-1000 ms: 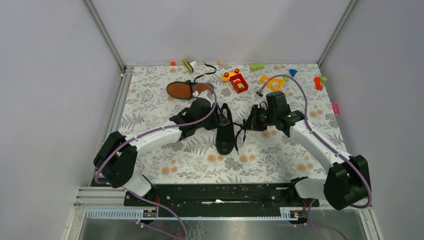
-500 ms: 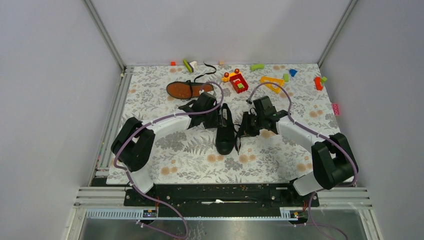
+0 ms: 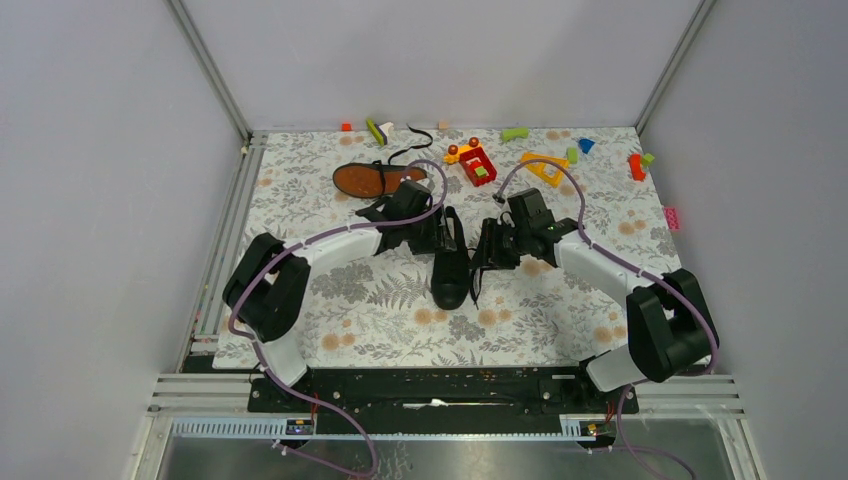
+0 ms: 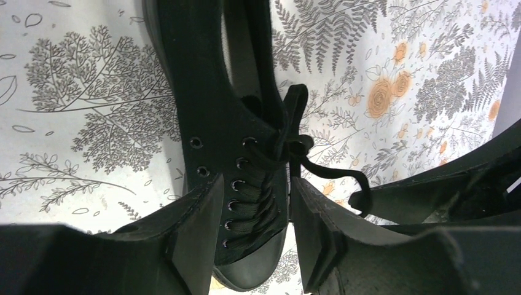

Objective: Tie the shoes

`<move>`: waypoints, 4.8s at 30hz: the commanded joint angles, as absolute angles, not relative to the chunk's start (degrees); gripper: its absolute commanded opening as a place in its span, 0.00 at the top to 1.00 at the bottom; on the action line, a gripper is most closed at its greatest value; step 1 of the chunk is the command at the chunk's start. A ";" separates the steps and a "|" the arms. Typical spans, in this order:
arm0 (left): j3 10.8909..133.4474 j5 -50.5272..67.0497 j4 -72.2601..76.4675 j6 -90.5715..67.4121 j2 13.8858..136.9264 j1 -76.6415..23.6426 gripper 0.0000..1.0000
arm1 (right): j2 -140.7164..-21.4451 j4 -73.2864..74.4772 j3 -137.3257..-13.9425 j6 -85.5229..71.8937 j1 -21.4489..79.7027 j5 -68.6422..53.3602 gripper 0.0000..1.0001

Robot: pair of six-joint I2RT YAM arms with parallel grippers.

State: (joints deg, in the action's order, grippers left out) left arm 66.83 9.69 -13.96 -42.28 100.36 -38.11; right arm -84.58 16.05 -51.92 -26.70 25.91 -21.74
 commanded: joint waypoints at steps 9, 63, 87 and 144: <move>70.07 12.29 -10.49 -41.58 102.47 -36.72 0.59 | -82.05 11.70 -49.70 -30.62 28.02 -27.15 0.93; 68.03 20.82 -9.69 -37.71 100.44 -32.43 0.92 | -89.03 16.71 -48.30 -22.59 33.80 -6.20 0.55; 65.76 23.86 -8.79 -38.23 98.11 -31.27 0.92 | -86.87 21.43 -50.44 -21.31 39.22 13.06 1.00; 52.69 29.53 9.74 -50.51 98.45 -27.75 0.89 | -102.74 18.82 -75.33 -22.59 32.60 -9.14 1.00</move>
State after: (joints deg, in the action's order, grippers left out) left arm 50.92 28.71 8.86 -51.72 99.07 -27.86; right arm -101.41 18.13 -72.38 -25.19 32.71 -11.00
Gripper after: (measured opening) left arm 0.131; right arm 0.014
